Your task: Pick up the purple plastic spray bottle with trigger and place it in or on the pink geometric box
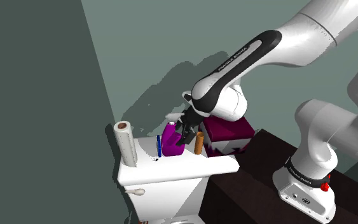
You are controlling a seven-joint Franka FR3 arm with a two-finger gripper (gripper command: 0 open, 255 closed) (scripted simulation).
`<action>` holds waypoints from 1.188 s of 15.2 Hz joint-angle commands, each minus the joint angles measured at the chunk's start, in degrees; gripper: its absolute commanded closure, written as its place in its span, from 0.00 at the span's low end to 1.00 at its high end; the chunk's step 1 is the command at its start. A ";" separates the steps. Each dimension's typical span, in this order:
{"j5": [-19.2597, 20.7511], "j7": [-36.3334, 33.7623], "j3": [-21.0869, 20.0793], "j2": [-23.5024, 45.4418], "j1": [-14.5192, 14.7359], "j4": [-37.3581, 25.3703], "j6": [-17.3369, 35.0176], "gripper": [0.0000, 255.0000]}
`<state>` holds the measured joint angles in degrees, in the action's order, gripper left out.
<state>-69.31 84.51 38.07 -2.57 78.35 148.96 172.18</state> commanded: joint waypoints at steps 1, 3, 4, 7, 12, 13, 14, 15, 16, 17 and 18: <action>-0.77 0.59 0.02 0.28 0.10 -0.21 -0.07 0.00; -0.76 0.59 0.02 0.28 0.10 -0.21 -0.07 0.00; -0.76 0.59 0.02 0.28 0.10 -0.21 -0.07 0.00; -0.72 0.55 0.02 0.26 0.09 -0.19 -0.07 1.00; -0.71 0.55 0.02 0.26 0.09 -0.19 -0.07 1.00; -0.72 0.55 0.02 0.27 0.09 -0.20 -0.07 1.00; -0.72 0.56 0.02 0.27 0.09 -0.21 -0.08 1.00; -0.76 0.59 0.02 0.28 0.10 -0.21 -0.07 1.00; 3.22 -2.85 -0.15 -0.95 -0.30 0.49 0.30 1.00; 7.41 -6.45 -0.47 -2.17 -0.94 1.19 0.59 1.00; 11.71 -10.12 -1.05 -3.35 -1.90 1.87 0.75 1.00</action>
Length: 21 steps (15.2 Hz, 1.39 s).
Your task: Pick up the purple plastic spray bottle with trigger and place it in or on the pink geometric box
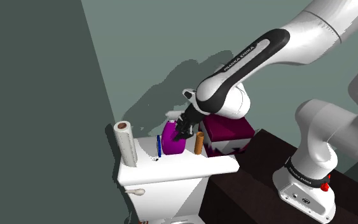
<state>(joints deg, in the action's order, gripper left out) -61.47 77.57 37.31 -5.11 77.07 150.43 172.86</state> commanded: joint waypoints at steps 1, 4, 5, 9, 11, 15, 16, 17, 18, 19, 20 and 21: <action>8.07 -6.78 -1.28 -1.91 -2.06 1.01 0.06 1.00; 19.18 -16.26 -5.08 -4.77 -7.32 2.32 -0.80 1.00; 22.16 -18.83 -6.50 -5.60 -9.19 2.57 -1.32 1.00; 31.04 -26.57 -11.75 -8.56 -15.93 2.85 -4.05 1.00; 34.27 -29.43 -13.78 -9.92 -18.51 2.71 -5.60 1.00; 39.08 -33.82 -16.94 -12.46 -22.52 2.03 -8.90 1.00; 40.04 -34.72 -17.57 -13.06 -23.31 1.80 -9.75 1.00; 40.92 -35.55 -18.16 -13.65 -24.05 1.55 -10.60 1.00; 41.75 -36.34 -18.68 -14.22 -24.71 1.27 -11.45 1.00; 42.49 -37.06 -19.19 -14.77 -25.33 0.98 -12.31 1.00; 43.18 -37.74 -19.65 -15.30 -25.91 0.66 -13.16 1.00; 43.83 -38.38 -20.08 -15.83 -26.43 0.33 -14.02 1.00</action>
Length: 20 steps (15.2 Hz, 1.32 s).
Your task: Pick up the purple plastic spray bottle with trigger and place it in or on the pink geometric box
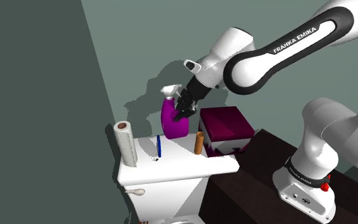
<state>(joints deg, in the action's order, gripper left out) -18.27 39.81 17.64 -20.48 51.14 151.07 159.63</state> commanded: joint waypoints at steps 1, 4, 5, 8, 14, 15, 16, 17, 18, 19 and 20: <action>1.22 -1.22 -0.80 -0.96 -0.98 -0.67 -1.65 1.00; 2.78 -2.83 -1.83 -2.38 -2.22 -1.81 -4.21 1.00; 3.23 -3.32 -2.13 -2.82 -2.58 -2.22 -5.06 1.00; 4.43 -4.63 -2.93 -4.05 -3.50 -3.54 -7.59 1.00; 6.25 -6.79 -4.13 -6.07 -4.83 -6.53 -12.57 1.00; 6.50 -7.10 -4.29 -6.35 -4.99 -7.08 -13.38 1.00; 6.73 -7.40 -4.44 -6.62 -5.15 -7.63 -14.20 1.00; 6.95 -7.69 -4.59 -6.87 -5.30 -8.20 -15.01 1.00; 7.13 -7.93 -4.70 -7.06 -5.41 -8.67 -15.67 1.00; 7.55 -7.34 -4.27 -9.12 -6.04 -7.11 -16.26 1.00; 8.00 -6.73 -3.82 -11.19 -6.72 -5.61 -16.92 1.00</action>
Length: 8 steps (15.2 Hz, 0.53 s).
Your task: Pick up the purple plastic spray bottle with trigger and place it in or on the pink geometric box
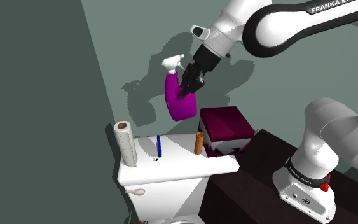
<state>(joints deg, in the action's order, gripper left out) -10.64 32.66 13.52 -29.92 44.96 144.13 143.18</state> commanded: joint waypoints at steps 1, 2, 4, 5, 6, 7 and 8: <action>0.85 1.03 0.77 -3.81 -1.27 2.77 -1.21 1.00; 1.35 1.67 1.26 -5.88 -2.04 4.15 -2.03 1.00; 2.44 2.99 2.32 -10.02 -3.72 6.69 -3.90 1.00; 3.02 3.69 2.89 -12.09 -4.63 7.86 -4.95 1.00; 3.62 4.42 3.50 -14.14 -5.58 8.96 -6.08 1.00; 4.25 5.17 4.14 -16.17 -6.57 9.98 -7.27 1.00; 4.89 5.96 4.81 -18.18 -7.61 10.92 -8.54 1.00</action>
<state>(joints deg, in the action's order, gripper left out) -6.37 38.05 17.99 -45.50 38.41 153.10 135.52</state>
